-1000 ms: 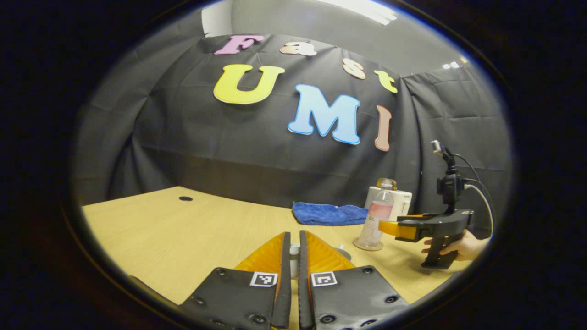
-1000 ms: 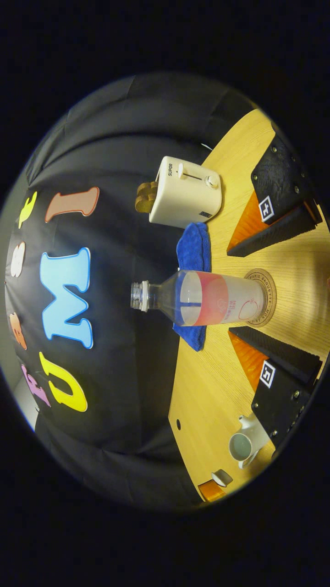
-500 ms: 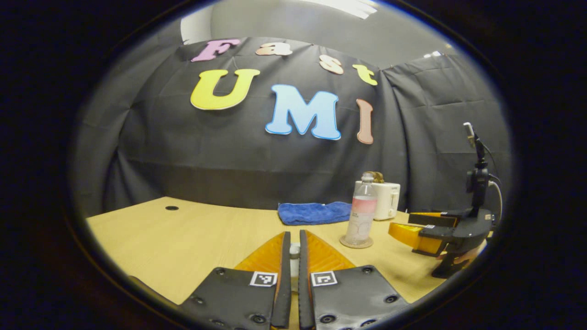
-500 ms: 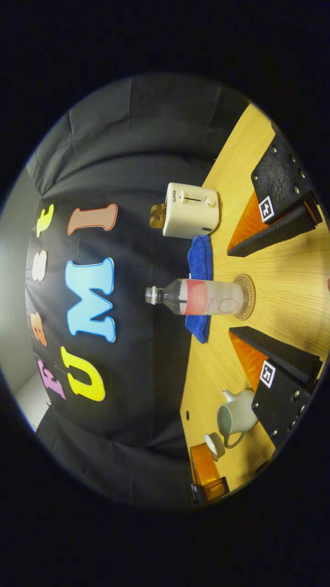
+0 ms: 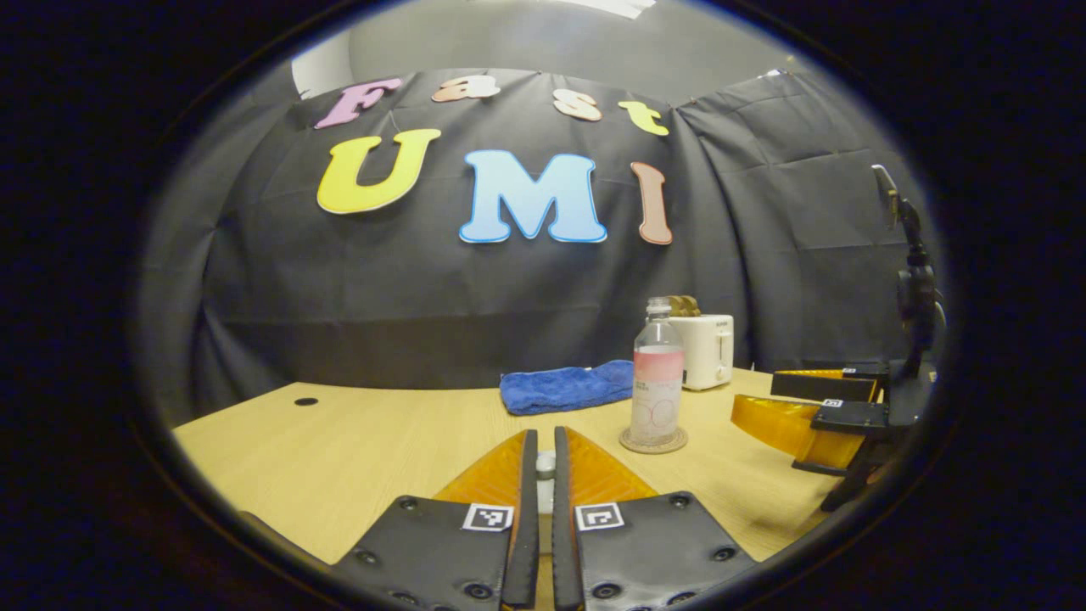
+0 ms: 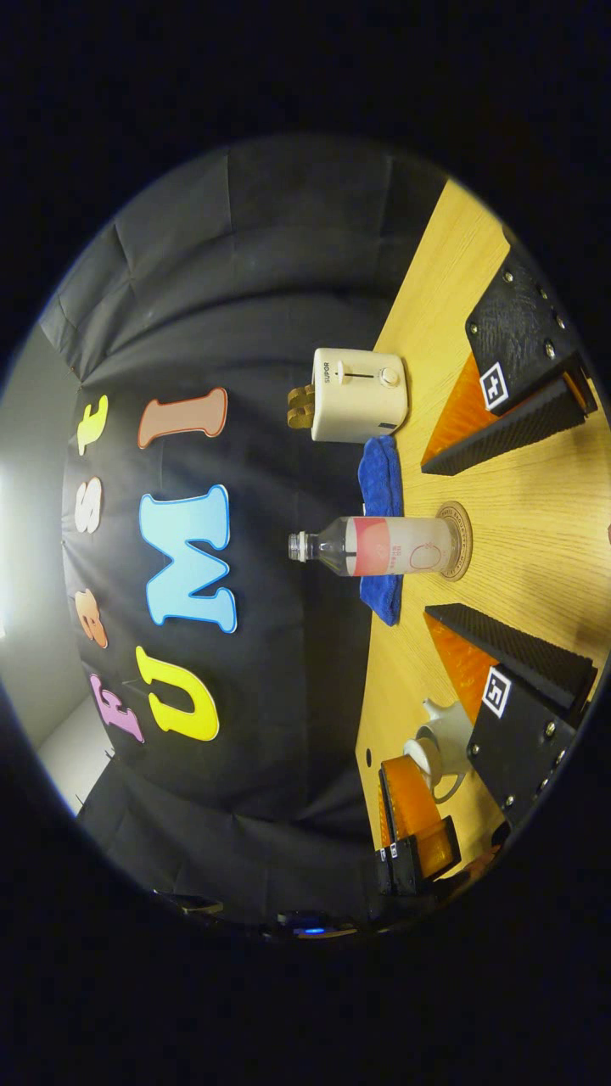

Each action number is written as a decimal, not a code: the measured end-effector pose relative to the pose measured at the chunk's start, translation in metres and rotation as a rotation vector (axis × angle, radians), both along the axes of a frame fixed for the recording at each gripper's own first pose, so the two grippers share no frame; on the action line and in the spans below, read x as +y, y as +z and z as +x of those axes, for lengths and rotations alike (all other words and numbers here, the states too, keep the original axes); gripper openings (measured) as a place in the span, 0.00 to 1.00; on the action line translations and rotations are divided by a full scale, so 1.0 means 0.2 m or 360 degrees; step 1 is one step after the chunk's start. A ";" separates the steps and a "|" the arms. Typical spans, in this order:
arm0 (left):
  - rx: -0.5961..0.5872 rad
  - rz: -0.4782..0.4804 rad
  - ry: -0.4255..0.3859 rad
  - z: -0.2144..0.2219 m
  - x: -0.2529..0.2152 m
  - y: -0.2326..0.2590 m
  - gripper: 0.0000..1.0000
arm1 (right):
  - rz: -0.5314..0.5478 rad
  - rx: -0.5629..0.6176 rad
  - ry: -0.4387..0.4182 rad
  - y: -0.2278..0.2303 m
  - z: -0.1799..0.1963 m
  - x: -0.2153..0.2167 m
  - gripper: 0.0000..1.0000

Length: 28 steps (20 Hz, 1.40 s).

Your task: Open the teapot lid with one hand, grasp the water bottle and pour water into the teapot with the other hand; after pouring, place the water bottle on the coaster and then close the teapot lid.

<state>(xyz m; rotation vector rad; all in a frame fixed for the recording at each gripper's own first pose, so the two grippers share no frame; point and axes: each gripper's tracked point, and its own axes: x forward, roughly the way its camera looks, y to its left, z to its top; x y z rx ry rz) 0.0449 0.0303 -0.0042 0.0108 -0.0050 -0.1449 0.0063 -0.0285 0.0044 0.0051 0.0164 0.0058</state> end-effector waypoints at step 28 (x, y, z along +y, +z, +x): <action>0.0092 0.0021 0.0124 0.09 0.04 -0.05 0.14 | 0.0001 -0.0004 0.0009 0.01 0.02 0.02 0.94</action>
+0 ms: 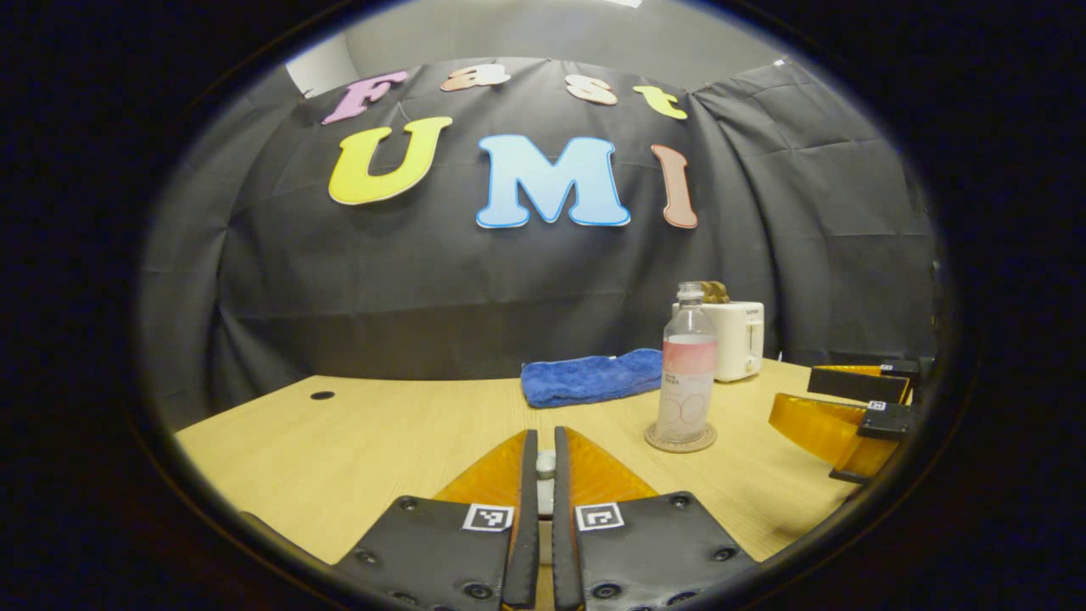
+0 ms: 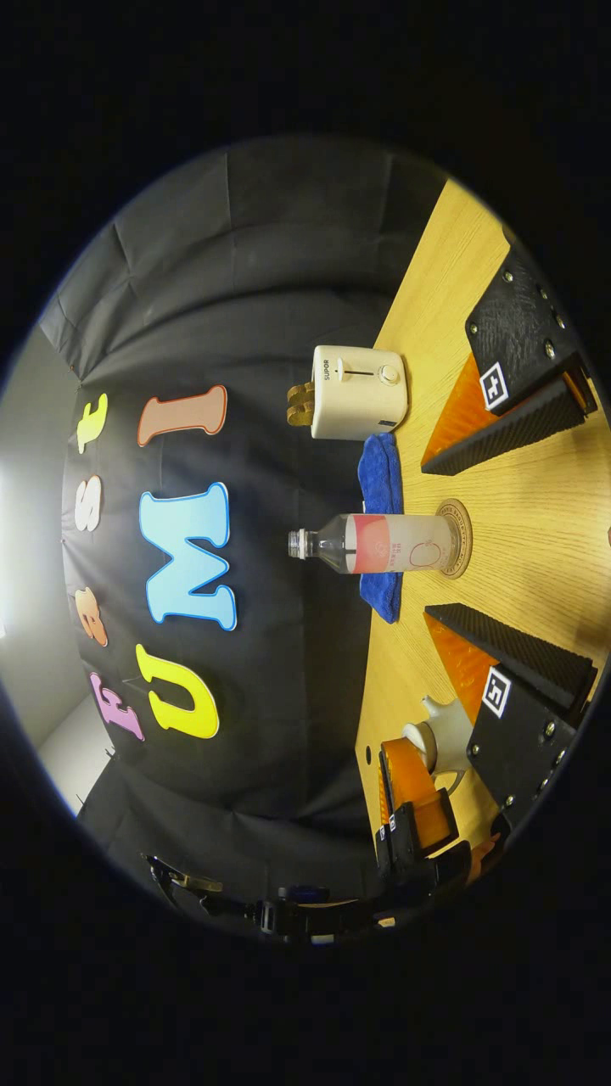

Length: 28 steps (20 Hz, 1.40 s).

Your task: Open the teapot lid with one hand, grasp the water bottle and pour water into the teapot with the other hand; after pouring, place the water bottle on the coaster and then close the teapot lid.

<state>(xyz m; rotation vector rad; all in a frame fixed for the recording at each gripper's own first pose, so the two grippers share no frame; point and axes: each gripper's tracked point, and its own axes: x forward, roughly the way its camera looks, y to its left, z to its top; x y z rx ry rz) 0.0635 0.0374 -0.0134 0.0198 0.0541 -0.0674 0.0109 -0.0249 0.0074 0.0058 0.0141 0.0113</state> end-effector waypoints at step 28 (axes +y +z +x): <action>-0.0088 -0.0012 0.0100 -0.20 -0.12 0.05 0.95 | -0.0002 -0.0003 -0.0015 -0.01 -0.06 0.00 0.94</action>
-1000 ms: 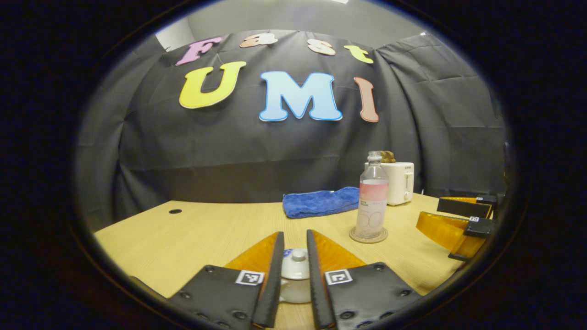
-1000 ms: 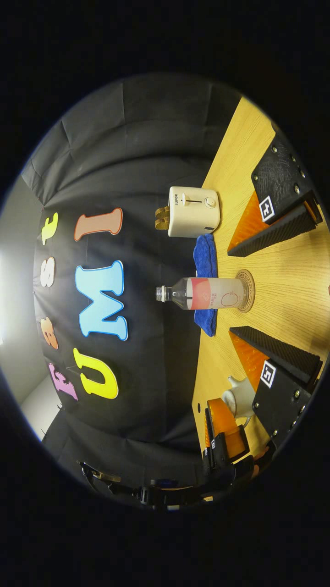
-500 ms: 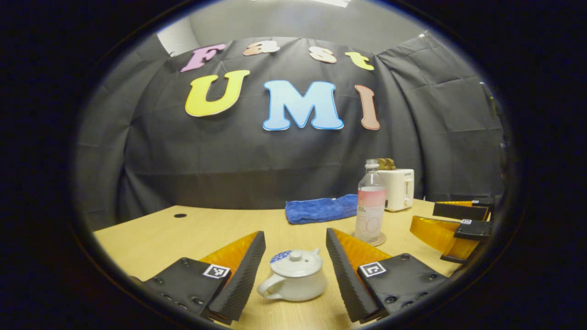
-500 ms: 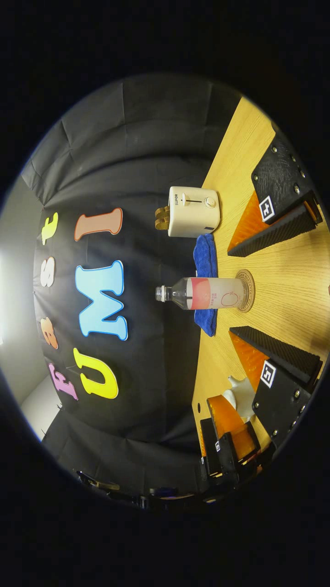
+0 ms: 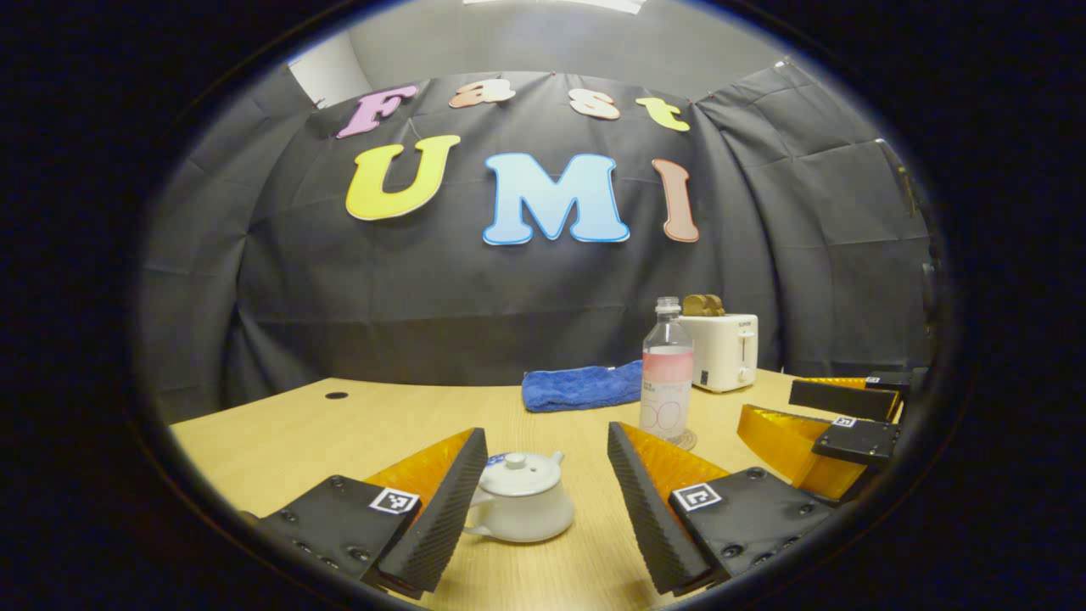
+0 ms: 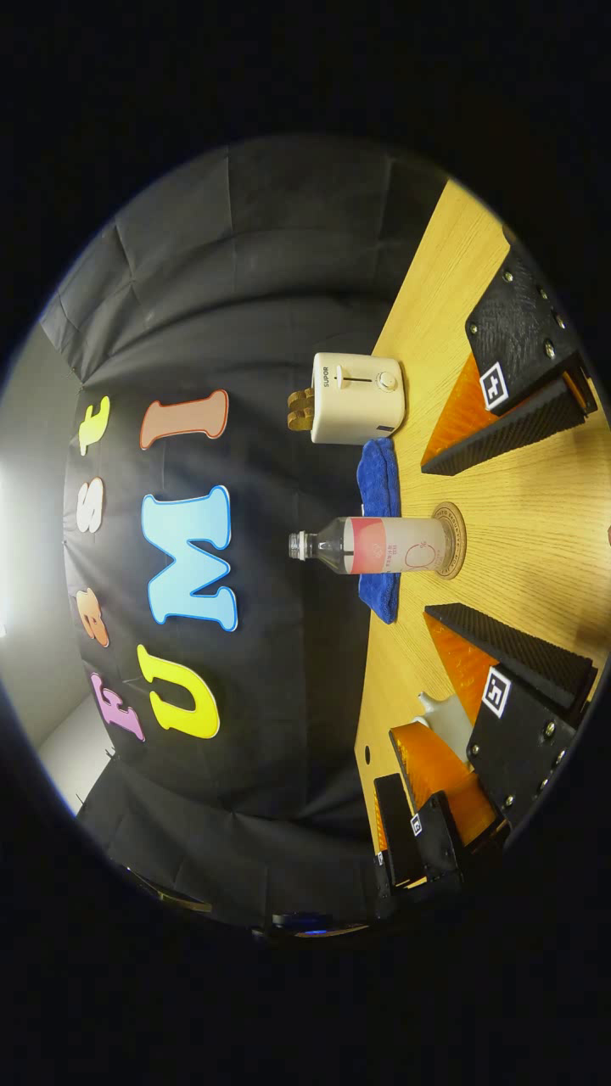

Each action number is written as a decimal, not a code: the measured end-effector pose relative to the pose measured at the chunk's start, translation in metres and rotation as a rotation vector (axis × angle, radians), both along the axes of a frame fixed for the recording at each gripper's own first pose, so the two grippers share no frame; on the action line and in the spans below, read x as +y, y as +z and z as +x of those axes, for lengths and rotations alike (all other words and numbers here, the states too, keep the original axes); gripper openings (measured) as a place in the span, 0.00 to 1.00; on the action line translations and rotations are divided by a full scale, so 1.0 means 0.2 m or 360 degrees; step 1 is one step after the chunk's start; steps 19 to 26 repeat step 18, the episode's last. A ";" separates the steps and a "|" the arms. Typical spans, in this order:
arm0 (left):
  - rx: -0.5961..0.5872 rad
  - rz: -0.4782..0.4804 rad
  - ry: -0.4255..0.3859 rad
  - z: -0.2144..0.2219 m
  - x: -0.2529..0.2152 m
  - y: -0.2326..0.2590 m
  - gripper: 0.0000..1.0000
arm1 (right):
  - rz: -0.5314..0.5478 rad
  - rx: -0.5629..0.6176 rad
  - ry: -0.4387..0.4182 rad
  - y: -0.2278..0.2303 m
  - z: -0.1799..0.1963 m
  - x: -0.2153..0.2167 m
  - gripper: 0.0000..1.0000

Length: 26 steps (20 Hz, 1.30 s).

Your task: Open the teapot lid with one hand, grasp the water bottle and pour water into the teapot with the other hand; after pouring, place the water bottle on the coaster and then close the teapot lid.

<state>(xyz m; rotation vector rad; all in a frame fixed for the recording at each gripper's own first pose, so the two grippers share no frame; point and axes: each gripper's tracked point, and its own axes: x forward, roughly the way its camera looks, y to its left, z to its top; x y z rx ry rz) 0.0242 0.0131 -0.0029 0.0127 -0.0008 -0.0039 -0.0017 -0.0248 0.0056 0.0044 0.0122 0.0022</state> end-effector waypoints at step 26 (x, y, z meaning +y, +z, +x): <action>-0.0001 0.0002 0.0011 -0.06 -0.05 0.00 0.97 | 0.0005 -0.0001 -0.0023 -0.01 -0.02 -0.01 0.94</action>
